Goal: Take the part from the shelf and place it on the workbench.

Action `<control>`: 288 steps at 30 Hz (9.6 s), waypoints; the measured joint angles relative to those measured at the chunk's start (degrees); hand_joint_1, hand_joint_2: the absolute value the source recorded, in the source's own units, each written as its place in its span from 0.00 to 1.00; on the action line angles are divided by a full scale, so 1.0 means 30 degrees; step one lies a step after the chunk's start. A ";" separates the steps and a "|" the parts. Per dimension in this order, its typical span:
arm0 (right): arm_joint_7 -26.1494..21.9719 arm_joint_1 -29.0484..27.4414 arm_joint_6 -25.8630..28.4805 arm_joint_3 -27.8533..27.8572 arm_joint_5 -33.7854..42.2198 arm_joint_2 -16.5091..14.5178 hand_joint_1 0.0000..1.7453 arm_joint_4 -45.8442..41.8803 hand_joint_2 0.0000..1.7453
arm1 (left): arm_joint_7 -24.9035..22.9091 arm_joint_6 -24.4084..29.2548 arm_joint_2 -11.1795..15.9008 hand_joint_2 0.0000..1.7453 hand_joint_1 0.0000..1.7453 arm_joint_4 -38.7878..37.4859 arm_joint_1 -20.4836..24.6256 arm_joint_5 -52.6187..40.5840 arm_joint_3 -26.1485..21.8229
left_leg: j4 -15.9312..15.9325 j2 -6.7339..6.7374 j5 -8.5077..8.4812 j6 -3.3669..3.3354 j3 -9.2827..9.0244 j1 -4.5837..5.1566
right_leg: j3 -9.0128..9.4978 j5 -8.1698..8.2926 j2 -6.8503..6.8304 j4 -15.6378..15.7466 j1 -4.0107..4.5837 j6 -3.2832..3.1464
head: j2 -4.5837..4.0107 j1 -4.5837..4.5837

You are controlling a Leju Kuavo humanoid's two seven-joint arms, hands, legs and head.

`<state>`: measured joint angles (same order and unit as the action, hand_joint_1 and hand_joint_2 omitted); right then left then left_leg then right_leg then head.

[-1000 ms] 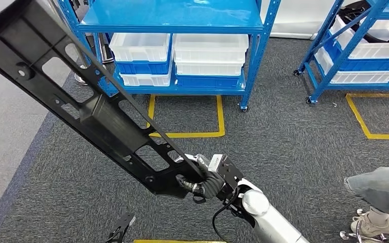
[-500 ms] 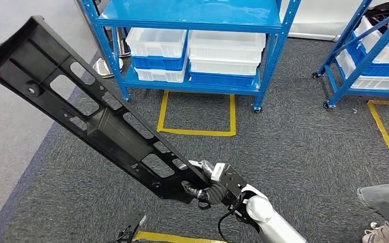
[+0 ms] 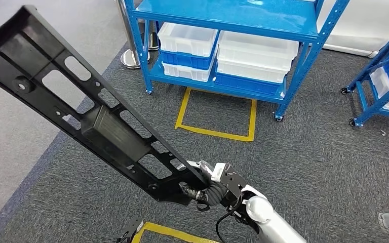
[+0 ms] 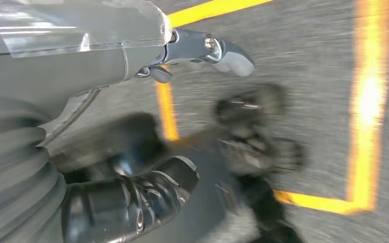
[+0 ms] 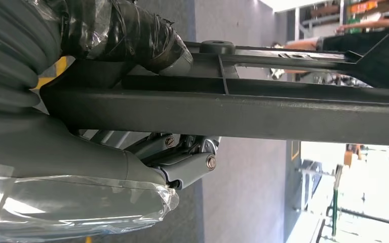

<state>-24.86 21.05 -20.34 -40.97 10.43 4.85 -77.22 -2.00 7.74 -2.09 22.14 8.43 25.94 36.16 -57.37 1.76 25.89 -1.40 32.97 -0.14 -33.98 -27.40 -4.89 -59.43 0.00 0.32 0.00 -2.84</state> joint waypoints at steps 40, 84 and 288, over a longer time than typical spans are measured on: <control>0.0689 -0.1406 0.0596 -0.0625 0.1102 -0.0013 1.00 -0.4851 1.00 | 0.0271 -0.0299 -0.0007 1.00 0.00 -0.1769 0.0382 -0.2287 0.0871 | -0.0238 -0.2193 -0.0207 -0.0096 0.0226 -0.0041 | -0.0502 -0.0405 0.2221 -0.1498 -0.0310 0.0072 | 0.0000 0.0040; 0.0301 0.0937 -0.3000 -0.0800 0.3558 -0.1472 1.00 -0.1851 1.00 | -0.0086 -0.0534 0.0463 1.00 0.00 -0.2425 0.0763 -0.2391 -0.0658 | -0.5293 -0.0654 0.1482 0.0922 0.3215 -0.0219 | 0.0205 0.0043 0.0683 0.0163 -0.0200 -0.0799 | 0.0000 0.0224; 0.3603 1.2094 1.5389 0.1938 -1.3872 -0.2876 1.00 0.9373 1.00 | -0.0534 -0.1663 0.0168 1.00 0.00 -0.2826 0.0657 -0.5415 -0.2546 | -0.0442 -0.0860 -0.0631 0.0170 0.0902 -0.0183 | -0.0428 0.0711 0.1651 -0.0117 -0.0036 -0.0154 | 0.0000 0.0712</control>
<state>-14.05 57.33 25.83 -35.15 -31.19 -3.78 -49.10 -3.61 2.75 -1.59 13.66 10.40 9.70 28.52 -58.70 -0.82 23.99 -0.89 35.67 -0.69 -35.27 -25.26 0.07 -59.78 -0.11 -0.14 0.00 -0.70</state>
